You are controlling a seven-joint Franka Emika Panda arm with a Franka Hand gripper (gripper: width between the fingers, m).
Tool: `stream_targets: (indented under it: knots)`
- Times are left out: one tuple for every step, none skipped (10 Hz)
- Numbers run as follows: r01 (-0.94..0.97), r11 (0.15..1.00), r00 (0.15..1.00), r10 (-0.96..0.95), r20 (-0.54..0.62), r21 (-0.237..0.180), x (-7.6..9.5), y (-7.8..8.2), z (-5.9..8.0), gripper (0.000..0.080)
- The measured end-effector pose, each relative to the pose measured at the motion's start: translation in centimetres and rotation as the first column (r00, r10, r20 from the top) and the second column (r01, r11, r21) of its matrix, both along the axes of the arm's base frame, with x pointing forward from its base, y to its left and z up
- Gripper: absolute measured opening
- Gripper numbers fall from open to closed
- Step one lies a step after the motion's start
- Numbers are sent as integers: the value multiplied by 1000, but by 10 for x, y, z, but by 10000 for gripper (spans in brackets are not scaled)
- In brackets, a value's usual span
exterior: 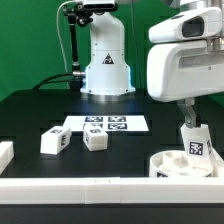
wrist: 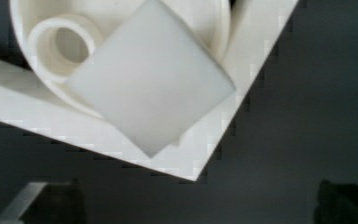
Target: Assemble stool
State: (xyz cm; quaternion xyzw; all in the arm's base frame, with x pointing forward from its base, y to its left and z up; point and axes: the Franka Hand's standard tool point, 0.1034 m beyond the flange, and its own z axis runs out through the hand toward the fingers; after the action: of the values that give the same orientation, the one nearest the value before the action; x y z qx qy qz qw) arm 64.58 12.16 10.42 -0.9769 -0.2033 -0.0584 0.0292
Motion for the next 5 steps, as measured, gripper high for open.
stream_targets:
  knots:
    - [-95,995,995,95,7,-21,0,0,0,649]
    - [-201,978,979,202,8,-61,-1,3,-1,649]
    - [-281,957,959,282,3,-72,-2,3,-3,649]
    - [-362,928,932,363,-1,-88,-3,1,-4,649]
    - [-394,915,919,395,-4,-91,-4,0,-6,649]
